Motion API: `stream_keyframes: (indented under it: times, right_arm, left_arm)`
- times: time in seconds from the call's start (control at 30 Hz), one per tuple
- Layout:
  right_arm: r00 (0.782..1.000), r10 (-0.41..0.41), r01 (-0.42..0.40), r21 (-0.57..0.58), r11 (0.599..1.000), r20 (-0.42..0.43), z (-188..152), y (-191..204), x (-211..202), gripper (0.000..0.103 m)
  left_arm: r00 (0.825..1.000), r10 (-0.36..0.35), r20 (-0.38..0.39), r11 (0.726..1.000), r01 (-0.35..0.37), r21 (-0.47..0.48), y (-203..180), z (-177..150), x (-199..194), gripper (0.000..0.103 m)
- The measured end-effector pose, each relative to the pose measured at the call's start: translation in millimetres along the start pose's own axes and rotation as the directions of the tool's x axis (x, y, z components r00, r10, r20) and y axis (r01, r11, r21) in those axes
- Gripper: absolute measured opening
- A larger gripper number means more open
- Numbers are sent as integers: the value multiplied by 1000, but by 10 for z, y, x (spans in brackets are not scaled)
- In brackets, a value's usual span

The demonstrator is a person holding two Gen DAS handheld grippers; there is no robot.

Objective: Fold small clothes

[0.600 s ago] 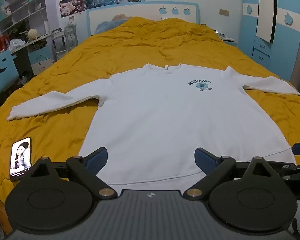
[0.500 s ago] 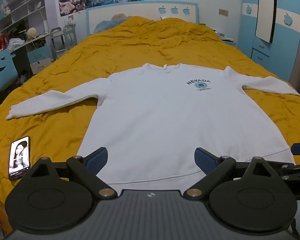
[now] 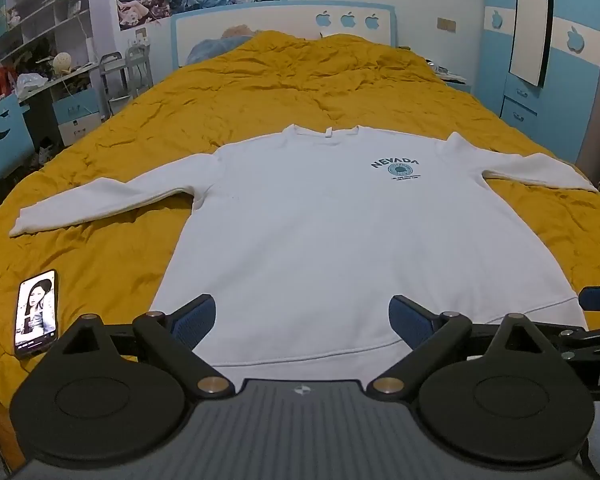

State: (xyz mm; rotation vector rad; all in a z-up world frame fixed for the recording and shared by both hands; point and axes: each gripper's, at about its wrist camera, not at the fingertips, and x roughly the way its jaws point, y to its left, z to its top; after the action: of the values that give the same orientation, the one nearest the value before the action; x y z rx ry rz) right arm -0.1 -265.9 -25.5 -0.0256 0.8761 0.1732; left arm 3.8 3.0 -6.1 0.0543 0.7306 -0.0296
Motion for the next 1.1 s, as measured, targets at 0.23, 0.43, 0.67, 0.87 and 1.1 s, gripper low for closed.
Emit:
stream_keyframes:
  times: [0.23, 0.43, 0.67, 0.87, 1.1]
  right_arm:
    - [1000, -1, 1, 0, 1000, 0, -1, 3, -1, 82]
    - [1000, -1, 1, 0, 1000, -1, -3, 6, 1, 82]
    - [1000, -1, 1, -1, 1000, -1, -3, 6, -1, 82]
    - [1000, 1, -1, -3, 1000, 2, -13, 15, -9, 82]
    - [1000, 0, 0, -4, 1000, 6, -58, 29, 45, 82]
  left_arm:
    - [1000, -1, 0, 1000, 1, -2, -55, 1, -19, 103]
    - [1000, -1, -2, 1000, 1, -3, -53, 0, -16, 103]
    - [1000, 0, -4, 1000, 0, -4, -70, -31, -6, 103]
    - [1000, -3, -9, 1000, 3, -10, -63, -56, -10, 103]
    - [1000, -5, -10, 1000, 4, -10, -68, -65, -11, 103]
